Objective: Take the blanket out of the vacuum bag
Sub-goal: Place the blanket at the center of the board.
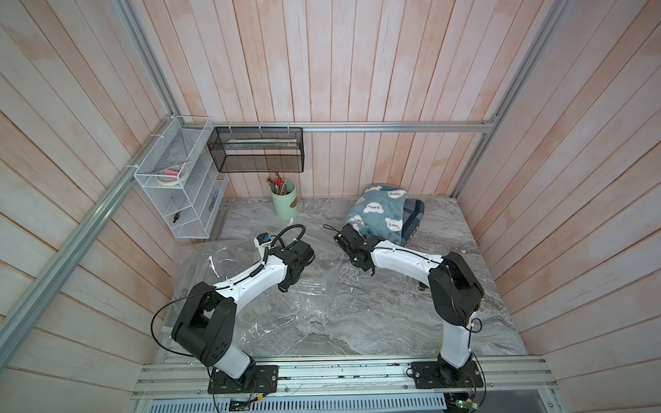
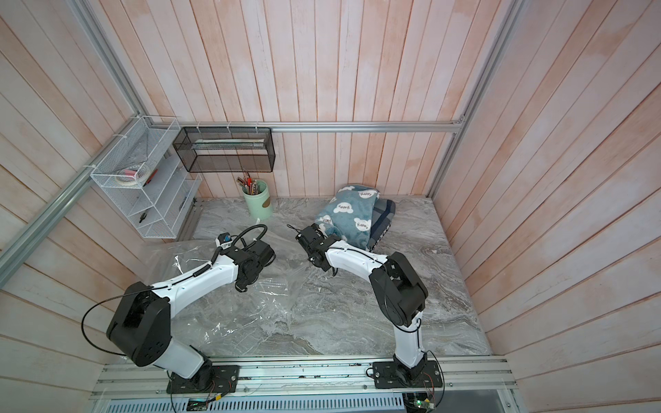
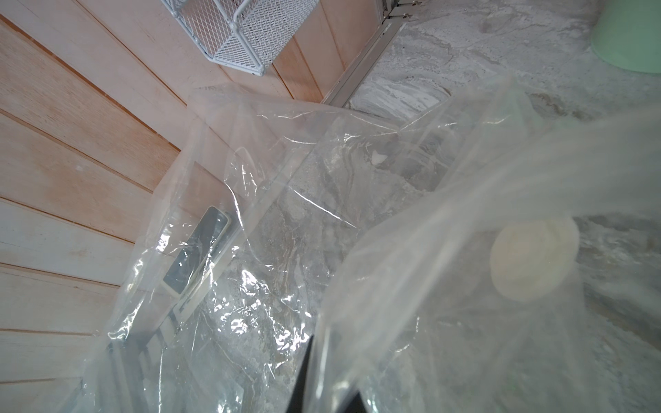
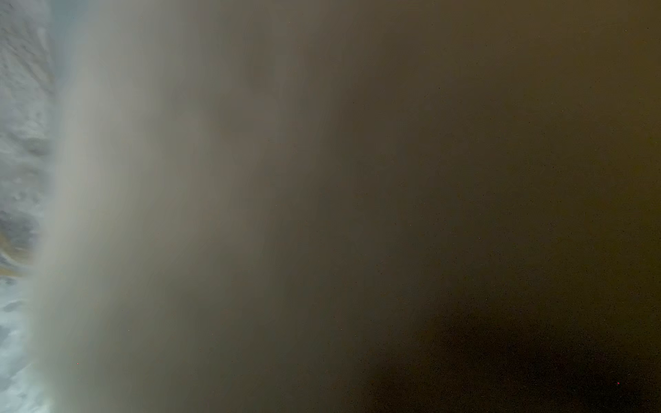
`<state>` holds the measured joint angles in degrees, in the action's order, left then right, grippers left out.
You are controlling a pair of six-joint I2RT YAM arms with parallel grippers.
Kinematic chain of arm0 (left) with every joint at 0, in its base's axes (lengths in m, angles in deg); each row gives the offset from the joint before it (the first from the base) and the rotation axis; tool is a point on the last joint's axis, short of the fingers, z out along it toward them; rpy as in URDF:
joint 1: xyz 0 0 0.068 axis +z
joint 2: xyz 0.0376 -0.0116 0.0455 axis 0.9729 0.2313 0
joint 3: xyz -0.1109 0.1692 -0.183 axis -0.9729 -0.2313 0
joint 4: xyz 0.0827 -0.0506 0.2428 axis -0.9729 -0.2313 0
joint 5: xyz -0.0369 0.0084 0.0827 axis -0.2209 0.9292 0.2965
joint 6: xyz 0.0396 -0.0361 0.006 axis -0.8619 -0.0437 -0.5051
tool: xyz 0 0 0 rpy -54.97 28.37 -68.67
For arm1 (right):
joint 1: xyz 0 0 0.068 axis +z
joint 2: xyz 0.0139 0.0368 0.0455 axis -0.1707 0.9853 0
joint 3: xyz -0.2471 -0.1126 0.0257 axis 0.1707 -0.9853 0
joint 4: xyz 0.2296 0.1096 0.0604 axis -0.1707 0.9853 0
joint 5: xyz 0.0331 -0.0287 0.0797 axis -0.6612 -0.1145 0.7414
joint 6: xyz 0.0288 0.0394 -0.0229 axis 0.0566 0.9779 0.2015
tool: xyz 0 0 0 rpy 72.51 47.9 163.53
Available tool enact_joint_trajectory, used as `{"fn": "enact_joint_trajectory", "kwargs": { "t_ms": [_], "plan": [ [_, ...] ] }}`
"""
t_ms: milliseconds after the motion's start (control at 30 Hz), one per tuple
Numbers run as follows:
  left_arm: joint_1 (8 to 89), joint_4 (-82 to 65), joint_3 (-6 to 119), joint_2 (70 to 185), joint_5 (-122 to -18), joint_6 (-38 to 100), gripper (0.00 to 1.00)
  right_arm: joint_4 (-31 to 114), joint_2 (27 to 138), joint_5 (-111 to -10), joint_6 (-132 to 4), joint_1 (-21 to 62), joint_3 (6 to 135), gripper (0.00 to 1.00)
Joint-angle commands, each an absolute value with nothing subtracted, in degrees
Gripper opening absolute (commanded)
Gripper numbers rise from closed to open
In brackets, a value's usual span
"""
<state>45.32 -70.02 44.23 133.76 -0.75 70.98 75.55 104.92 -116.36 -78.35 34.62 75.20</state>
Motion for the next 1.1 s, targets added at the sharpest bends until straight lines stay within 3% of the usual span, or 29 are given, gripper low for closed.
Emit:
{"fn": "enact_joint_trajectory", "kwargs": {
  "t_ms": [0, 200, 333, 433, 567, 667, 867, 1067],
  "plan": [
    [45.08, -71.31, 45.02, 133.28, 1.08, 72.11, 0.0, 76.56, 100.67, -114.08, -76.05, 34.38, 75.45, 0.61],
    [44.69, -70.25, 45.79, 135.29, 0.82, 71.85, 0.0, 80.31, 90.94, -97.56, -72.37, 34.3, 79.09, 0.7],
    [44.3, -70.38, 46.89, 136.61, 0.84, 71.94, 0.0, 82.34, 86.51, -87.95, -70.16, 31.97, 80.39, 0.71],
    [43.93, -69.98, 46.81, 136.86, 0.71, 72.0, 0.0, 77.71, 82.22, -80.3, -69.39, 25.03, 76.18, 0.72],
    [43.6, -69.9, 46.39, 137.33, 0.55, 72.11, 0.0, 64.84, 78.09, -62.37, -67.68, 7.66, 68.72, 0.72],
    [43.58, -70.22, 46.39, 137.33, 1.06, 72.11, 0.0, 61.5, 81.23, -57.27, -68.34, 1.07, 69.53, 0.73],
    [43.59, -70.16, 46.57, 137.64, 1.17, 71.93, 0.0, 55.85, 91.46, -49.02, -66.31, -3.7, 72.55, 0.74],
    [43.73, -70.84, 46.34, 137.83, 2.73, 71.85, 0.0, 52.63, 97.0, -49.04, -66.18, -4.28, 73.21, 0.74]
  ]
}}
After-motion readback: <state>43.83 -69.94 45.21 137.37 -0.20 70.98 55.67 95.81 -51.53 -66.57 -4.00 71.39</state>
